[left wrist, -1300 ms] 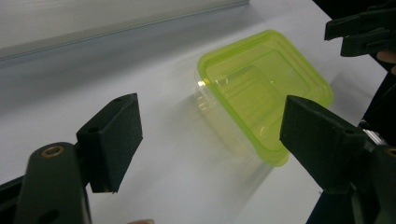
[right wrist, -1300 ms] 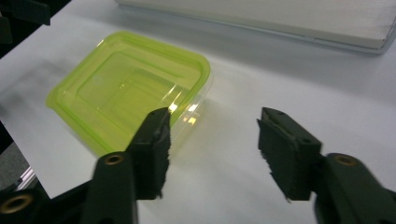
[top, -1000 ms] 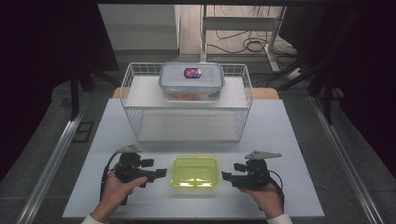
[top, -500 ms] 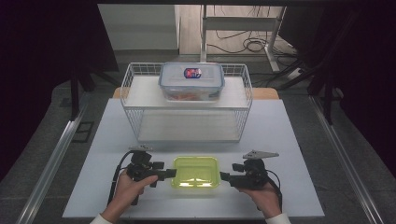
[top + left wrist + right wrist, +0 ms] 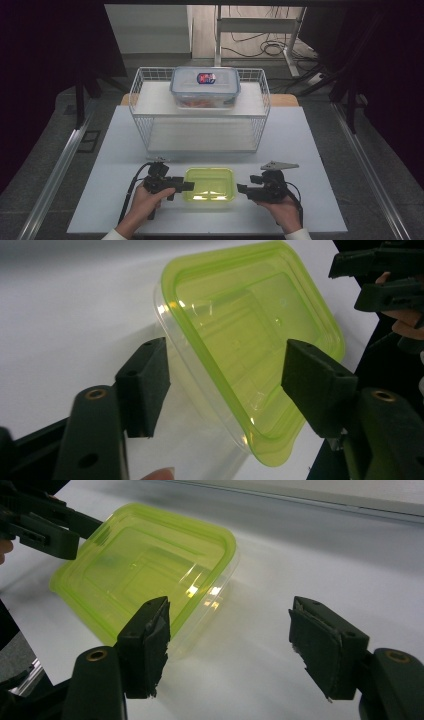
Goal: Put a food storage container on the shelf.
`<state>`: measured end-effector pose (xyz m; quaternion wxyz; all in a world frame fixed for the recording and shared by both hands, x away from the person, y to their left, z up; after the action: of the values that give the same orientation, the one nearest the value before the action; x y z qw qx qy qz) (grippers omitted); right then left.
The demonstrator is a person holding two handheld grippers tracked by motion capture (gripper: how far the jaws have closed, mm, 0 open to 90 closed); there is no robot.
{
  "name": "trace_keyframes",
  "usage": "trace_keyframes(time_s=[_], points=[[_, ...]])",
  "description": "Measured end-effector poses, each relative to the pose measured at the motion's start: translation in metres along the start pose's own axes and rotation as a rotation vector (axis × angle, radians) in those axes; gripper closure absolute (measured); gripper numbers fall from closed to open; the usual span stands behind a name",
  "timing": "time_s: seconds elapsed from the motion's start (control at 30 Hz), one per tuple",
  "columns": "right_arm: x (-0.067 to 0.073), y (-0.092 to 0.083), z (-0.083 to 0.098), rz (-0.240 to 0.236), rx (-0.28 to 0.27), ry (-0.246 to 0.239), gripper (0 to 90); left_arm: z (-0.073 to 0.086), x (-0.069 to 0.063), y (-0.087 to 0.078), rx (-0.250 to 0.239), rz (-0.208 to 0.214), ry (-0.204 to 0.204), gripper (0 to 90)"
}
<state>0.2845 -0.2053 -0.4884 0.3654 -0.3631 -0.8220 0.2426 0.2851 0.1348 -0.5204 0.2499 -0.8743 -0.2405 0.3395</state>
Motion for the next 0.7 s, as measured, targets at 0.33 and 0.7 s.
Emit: trace_keyframes(time_s=[0.33,0.7], points=[[0.000,0.003,0.000,-0.024,0.003,0.002,32.9,0.003,0.004,0.004,0.002,0.024,-0.007,49.5],[0.002,0.020,-0.007,-0.054,0.040,0.032,34.8,0.006,0.007,0.004,-0.016,0.027,-0.026,65.0]])
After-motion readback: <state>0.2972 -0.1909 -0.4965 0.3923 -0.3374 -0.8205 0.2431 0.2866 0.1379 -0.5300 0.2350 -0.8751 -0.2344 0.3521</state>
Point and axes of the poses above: each handheld gripper's, and its own axes: y roughly forward along the jaws, z roughly out of its underside, x roughly to its left, the point moved 1 cm from there along y, roughly forward along the jaws, and after that the axes turned 12 degrees about y, right-handed, at the moved point
